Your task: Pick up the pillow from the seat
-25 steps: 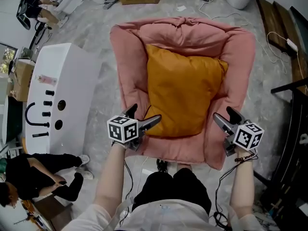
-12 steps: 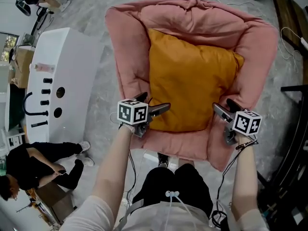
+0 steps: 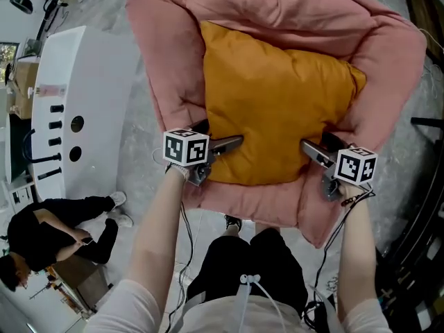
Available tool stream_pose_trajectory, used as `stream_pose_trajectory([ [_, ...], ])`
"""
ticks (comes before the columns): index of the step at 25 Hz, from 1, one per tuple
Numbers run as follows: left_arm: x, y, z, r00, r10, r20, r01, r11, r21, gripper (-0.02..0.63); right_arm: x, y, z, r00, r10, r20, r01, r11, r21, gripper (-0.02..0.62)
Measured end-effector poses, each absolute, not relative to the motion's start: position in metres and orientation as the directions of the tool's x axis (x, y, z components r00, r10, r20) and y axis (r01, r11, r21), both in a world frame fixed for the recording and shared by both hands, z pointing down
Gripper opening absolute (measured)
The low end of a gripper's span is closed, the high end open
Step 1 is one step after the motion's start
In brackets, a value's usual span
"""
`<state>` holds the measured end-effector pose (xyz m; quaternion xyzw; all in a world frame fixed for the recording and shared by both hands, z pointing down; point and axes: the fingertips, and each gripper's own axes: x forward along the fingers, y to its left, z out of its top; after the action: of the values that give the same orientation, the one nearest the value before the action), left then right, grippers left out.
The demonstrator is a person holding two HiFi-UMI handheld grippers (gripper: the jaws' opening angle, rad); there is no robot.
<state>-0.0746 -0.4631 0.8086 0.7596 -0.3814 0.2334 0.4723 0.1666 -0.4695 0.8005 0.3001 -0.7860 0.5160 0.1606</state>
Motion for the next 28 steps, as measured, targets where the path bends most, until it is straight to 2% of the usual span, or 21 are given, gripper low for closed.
stream_pose_trajectory([
  [6,-0.068,-0.477,0.826,0.663,-0.327,0.673,-0.748,-0.262,0.609,0.578,0.145,-0.491,0.82,-0.814,-0.26,0.519,-0.579,0.307,-0.755,0.43],
  [10,-0.067,-0.481,0.835,0.703,-0.32,0.635,-0.71,-0.267,0.652,0.578,0.133,-0.501,0.832,-0.805,-0.285,0.521,-0.592,0.335,-0.733,0.428],
  [14,-0.042,-0.464,0.825,0.705,-0.321,0.633,-0.709,-0.273,0.651,0.571,0.152,-0.488,0.819,-0.791,-0.327,0.518,-0.611,0.377,-0.696,0.426],
  [15,-0.039,-0.462,0.822,0.701,-0.325,0.635,-0.713,-0.288,0.639,0.523,0.153,-0.485,0.816,-0.786,-0.343,0.515,-0.618,0.41,-0.671,0.419],
  [18,-0.053,-0.473,0.825,0.681,-0.34,0.649,-0.732,-0.36,0.579,0.347,0.138,-0.492,0.816,-0.777,-0.365,0.513,-0.629,0.486,-0.607,0.215],
  [20,-0.061,-0.479,0.824,0.662,-0.368,0.653,-0.747,-0.39,0.538,0.27,0.128,-0.498,0.816,-0.772,-0.373,0.514,-0.634,0.496,-0.593,0.155],
  [23,-0.059,-0.474,0.815,0.628,-0.413,0.66,-0.776,-0.395,0.492,0.224,0.13,-0.491,0.807,-0.768,-0.39,0.509,-0.64,0.501,-0.583,0.115],
  [28,-0.053,-0.465,0.792,0.623,-0.449,0.64,-0.781,-0.401,0.479,0.189,0.136,-0.484,0.787,-0.749,-0.429,0.505,-0.662,0.504,-0.555,0.095],
])
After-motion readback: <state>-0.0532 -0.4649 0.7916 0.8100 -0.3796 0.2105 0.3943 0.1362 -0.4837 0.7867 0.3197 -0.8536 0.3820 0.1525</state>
